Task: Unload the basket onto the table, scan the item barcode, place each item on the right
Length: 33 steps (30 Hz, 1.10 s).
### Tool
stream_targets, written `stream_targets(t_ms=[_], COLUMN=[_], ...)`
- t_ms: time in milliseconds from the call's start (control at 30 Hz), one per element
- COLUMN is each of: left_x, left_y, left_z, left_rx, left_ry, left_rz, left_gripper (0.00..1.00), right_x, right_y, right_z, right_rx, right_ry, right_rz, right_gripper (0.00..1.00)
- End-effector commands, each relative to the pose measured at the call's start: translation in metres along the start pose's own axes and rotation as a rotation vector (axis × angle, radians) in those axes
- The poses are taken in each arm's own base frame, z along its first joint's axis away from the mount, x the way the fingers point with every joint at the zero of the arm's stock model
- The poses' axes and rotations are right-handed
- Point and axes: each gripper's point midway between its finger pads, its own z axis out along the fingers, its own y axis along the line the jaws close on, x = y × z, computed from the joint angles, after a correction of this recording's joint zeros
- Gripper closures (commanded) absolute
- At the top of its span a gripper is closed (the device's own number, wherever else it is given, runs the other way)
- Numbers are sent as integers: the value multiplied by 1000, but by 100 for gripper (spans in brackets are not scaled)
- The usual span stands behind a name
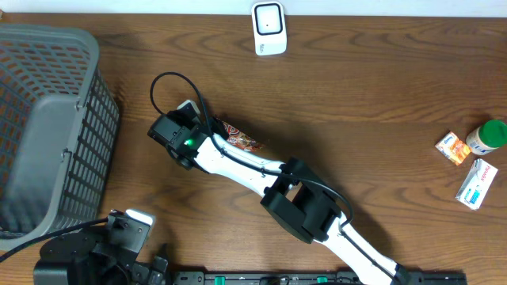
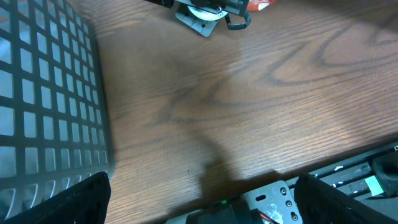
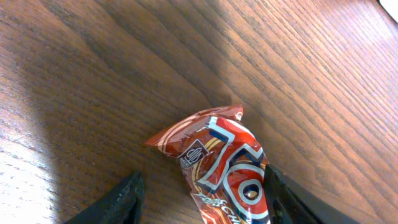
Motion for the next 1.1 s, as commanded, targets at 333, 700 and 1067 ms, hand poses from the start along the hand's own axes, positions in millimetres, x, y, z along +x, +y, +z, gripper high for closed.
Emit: stream_targets(t_ms=[333,700,1067], left_x=[0,0,0], left_y=[0,0,0], left_z=[-2,-2,-2], left_rx=[-3,-3,-3], left_ry=[-6,-6,-6], left_rz=[9,9,9], left_gripper=[5,5,5], right_x=[35,34,2], right_y=[-20,-12,39], right_z=[53,36,-128], right_rx=[51,-54,-1107], right_ry=[105,146,257], right_rz=[-102,-111,-8], right_gripper=[39,99,99])
